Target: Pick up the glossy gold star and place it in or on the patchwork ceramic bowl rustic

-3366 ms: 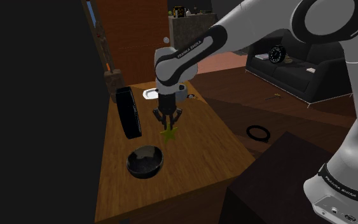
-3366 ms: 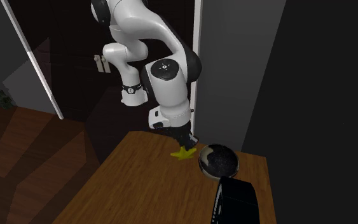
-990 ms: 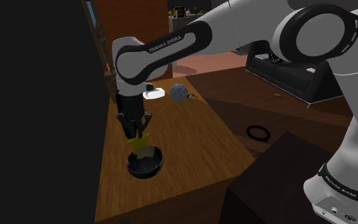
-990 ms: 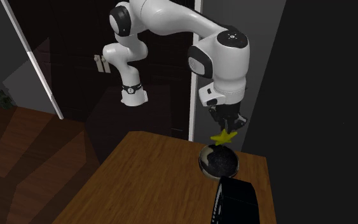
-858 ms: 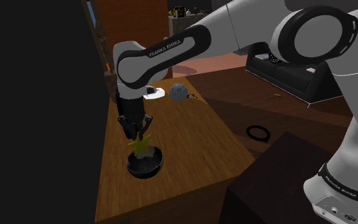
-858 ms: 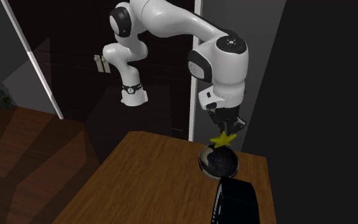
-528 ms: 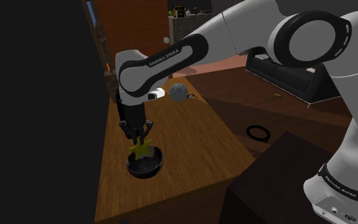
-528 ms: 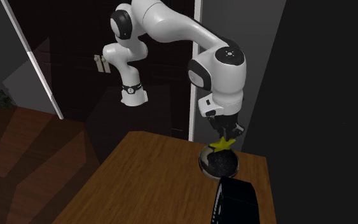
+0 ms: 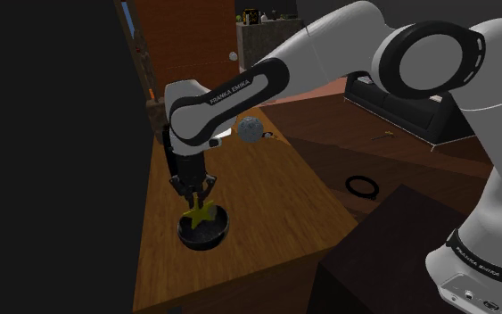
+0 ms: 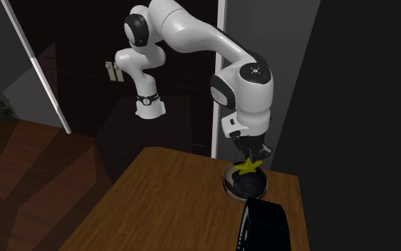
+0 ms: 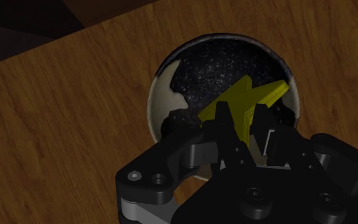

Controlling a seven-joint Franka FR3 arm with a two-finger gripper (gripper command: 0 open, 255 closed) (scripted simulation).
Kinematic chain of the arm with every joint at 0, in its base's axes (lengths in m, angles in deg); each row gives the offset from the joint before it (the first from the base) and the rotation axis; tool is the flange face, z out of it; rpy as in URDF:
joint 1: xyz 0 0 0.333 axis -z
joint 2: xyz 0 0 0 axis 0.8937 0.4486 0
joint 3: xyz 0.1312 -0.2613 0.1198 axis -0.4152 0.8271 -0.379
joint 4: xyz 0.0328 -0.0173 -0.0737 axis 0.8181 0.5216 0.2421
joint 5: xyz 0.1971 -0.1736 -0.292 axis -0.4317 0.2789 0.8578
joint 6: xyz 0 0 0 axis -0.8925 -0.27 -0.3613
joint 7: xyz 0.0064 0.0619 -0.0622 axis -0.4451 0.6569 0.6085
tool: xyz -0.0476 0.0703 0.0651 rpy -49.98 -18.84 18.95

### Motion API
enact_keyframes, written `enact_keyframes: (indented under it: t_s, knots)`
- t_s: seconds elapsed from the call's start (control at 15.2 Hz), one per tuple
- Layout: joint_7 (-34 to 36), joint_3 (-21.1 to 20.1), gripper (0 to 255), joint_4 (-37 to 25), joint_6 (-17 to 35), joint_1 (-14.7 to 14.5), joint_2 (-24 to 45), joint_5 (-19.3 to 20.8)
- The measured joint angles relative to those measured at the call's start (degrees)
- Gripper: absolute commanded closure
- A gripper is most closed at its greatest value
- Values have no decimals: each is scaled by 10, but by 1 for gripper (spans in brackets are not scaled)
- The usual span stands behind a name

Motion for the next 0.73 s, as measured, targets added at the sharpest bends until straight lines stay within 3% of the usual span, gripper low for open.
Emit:
enact_keyframes:
  t_s: [0.13,0.2,0.73]
  knots:
    - [0,0,255,0,0,0,0,0]
    - [0,0,0,0,0,0,0,0]
    - [-1,0,0,-13,-19,3,-6,0]
